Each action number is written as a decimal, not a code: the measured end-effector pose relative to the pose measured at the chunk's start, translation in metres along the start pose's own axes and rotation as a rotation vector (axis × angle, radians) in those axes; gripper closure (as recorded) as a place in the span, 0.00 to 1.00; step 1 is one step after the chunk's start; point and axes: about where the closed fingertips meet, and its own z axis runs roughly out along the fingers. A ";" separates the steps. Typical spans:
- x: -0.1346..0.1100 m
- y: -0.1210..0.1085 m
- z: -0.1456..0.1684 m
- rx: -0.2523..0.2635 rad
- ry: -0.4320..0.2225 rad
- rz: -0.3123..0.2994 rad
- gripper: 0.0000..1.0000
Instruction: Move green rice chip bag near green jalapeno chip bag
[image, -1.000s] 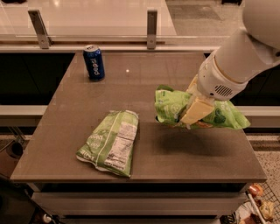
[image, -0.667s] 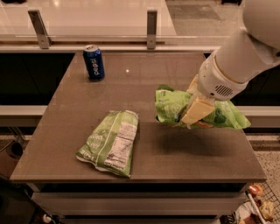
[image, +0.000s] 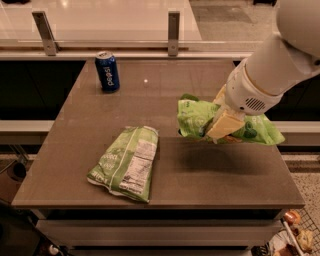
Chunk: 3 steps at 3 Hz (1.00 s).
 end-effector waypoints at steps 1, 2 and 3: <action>-0.001 0.001 0.001 -0.001 0.000 -0.002 0.14; -0.001 0.001 0.001 -0.003 0.001 -0.004 0.00; -0.001 0.001 0.001 -0.003 0.001 -0.004 0.00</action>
Offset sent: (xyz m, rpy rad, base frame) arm -0.0002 0.0009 -0.0004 -0.0006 0.0007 0.0019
